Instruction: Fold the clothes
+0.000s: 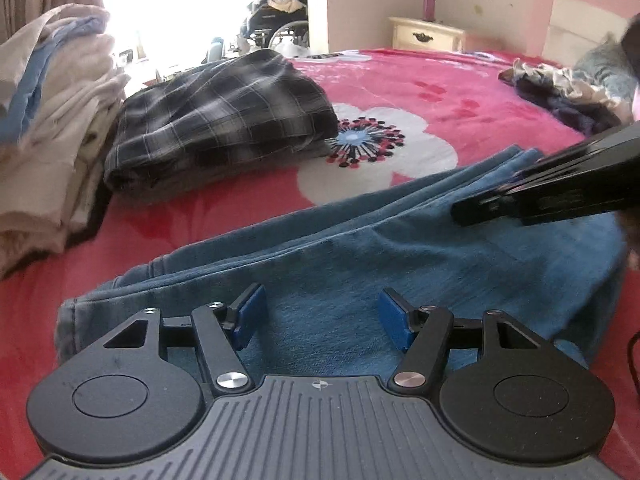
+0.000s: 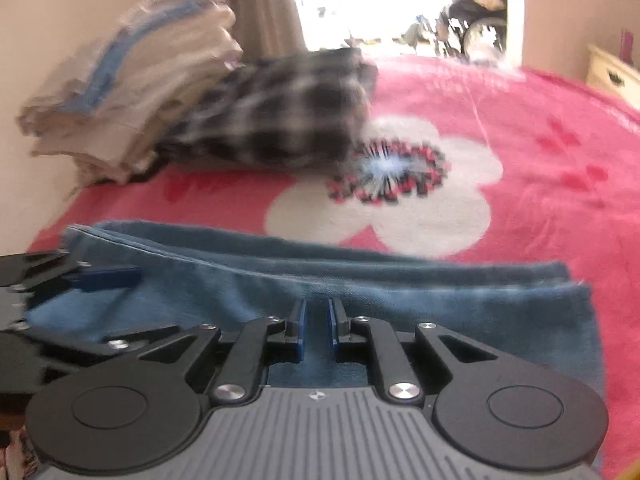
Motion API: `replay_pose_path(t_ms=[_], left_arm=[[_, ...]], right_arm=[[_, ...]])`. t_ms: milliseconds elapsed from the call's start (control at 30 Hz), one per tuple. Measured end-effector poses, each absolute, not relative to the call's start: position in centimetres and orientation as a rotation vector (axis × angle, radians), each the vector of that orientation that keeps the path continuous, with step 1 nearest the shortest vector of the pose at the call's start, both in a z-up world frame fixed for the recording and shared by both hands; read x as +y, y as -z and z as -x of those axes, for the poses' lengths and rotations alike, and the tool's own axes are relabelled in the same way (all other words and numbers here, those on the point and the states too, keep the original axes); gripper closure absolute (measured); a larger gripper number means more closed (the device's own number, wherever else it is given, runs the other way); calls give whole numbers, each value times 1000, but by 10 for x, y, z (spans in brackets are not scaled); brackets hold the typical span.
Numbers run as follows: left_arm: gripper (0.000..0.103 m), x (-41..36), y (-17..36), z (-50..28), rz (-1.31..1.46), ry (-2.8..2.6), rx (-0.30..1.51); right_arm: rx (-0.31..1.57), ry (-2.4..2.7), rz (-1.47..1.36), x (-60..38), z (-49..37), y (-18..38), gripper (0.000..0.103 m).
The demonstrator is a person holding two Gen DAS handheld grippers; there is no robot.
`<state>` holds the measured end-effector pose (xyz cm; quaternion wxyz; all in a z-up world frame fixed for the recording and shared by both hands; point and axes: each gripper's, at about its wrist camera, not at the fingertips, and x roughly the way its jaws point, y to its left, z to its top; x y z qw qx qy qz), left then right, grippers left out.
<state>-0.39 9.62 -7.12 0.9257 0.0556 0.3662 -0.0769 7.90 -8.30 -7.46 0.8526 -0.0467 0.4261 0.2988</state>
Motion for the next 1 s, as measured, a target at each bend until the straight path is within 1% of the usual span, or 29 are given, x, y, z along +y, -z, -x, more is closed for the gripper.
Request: replay_pose_path(t_ms=[67,200,533,633,733,800,867,1000], left_arm=[[39,97,73,5,-110,155,748],[38,98,74,6,-112,161,740],[36,99,74,8,-112,177,712],[36,110,64,15,-49,170,686],[31,122,45,35,-1,160,628],[29,135,33,52,24,140,608],[28,153,25,67,57,89,607],[28,198,21,85,136,-34,653]], right_arm=[[870,-625,105,-85,-70,79,91],[889,-629,88,-93,-43,78,91],[913,-683,201,-110,17,55,89],[896,-692,208,-110,18,46,88],[858,-717,174,-106,9,34,88],[830,-763,174,-97,6,28,83],[804,-820,180,-85,3,22,76],[747,-971,205,-57,3,14,73]])
